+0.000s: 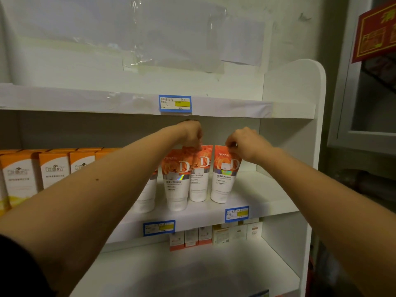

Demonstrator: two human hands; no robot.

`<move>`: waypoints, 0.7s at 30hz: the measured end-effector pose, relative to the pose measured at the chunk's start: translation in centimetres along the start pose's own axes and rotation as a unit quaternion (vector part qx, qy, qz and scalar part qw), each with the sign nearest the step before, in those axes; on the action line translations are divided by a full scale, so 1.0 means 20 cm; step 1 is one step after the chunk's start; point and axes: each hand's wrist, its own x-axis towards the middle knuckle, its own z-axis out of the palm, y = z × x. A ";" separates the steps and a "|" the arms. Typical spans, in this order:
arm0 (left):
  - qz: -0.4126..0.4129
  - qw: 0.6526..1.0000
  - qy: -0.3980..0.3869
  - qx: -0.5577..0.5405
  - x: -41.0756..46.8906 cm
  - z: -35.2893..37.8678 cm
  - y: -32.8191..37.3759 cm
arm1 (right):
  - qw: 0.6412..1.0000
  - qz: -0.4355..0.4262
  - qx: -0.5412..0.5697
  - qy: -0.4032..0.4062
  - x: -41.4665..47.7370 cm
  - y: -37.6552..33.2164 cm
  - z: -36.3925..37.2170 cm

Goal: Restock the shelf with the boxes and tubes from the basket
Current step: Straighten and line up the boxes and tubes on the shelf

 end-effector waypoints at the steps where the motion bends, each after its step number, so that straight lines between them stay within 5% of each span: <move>1: 0.004 1.000 0.007 0.002 0.00 0.00 0.01 | 1.000 0.004 -0.001 0.001 0.00 0.01 0.00; 21: 0.026 0.999 -0.023 0.002 0.04 0.00 0.10 | 0.999 0.026 0.000 0.030 0.03 0.11 0.07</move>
